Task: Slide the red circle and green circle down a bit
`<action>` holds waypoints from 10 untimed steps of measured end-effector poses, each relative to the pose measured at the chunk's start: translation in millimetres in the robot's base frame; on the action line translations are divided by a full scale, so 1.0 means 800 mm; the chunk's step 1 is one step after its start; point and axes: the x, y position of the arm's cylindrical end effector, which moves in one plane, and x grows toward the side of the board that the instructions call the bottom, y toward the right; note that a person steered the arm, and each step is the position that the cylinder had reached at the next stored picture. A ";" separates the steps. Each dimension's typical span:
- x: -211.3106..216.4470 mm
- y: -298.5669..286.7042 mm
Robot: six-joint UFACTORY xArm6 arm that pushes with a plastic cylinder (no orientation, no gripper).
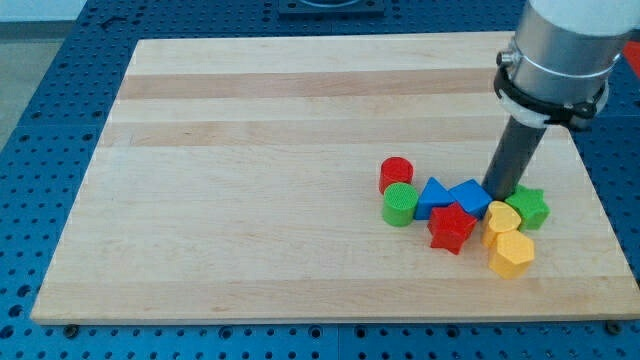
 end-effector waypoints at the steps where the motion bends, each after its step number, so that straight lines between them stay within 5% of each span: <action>1: -0.043 0.001; 3: -0.153 -0.118; 6: -0.185 -0.178; 8: -0.062 -0.143; 10: -0.023 -0.142</action>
